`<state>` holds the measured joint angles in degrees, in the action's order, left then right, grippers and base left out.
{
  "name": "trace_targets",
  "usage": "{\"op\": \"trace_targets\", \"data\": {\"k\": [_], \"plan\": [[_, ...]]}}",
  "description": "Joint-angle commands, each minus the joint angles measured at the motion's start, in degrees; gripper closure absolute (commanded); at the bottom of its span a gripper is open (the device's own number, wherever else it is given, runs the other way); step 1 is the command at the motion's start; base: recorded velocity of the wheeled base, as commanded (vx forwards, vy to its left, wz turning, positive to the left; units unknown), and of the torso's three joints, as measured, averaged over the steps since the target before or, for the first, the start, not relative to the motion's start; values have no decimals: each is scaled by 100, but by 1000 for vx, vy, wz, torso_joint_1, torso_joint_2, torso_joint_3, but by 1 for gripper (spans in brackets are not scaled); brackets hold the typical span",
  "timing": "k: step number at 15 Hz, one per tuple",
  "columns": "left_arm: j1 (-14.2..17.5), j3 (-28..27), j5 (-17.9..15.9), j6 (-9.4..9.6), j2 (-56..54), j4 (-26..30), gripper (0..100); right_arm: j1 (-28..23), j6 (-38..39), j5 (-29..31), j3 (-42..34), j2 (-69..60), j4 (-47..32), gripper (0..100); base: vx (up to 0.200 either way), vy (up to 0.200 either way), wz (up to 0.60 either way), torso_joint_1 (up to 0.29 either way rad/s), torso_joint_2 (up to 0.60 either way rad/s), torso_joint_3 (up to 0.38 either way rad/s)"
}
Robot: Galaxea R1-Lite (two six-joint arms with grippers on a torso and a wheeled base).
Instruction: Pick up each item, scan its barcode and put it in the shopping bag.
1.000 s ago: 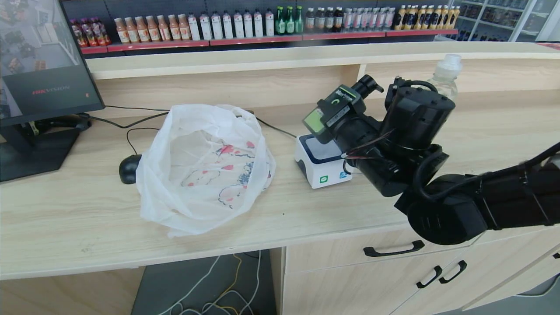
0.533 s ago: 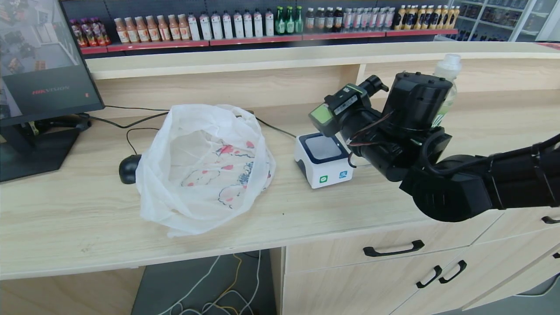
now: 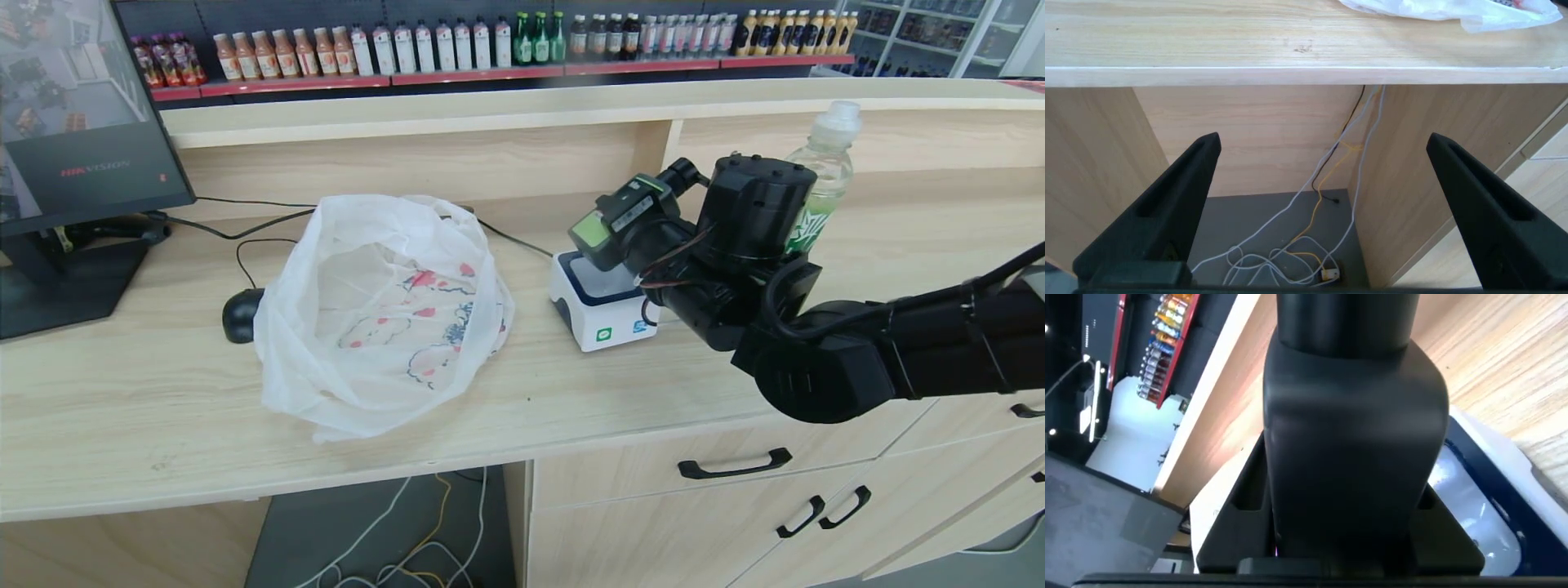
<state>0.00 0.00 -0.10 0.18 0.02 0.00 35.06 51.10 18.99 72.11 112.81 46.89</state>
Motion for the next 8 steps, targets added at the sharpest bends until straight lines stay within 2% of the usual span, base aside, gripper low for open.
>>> {"op": "trace_targets", "data": {"k": [1,8], "plan": [[0,0,1,-1,6,0,0,10,-4,-1,-30,30,5,100,0,0,0,0,0,0],[0,0,1,-1,6,0,0,62,5,-1,-65,74,14,100,0,0,0,0,0,0]]}}
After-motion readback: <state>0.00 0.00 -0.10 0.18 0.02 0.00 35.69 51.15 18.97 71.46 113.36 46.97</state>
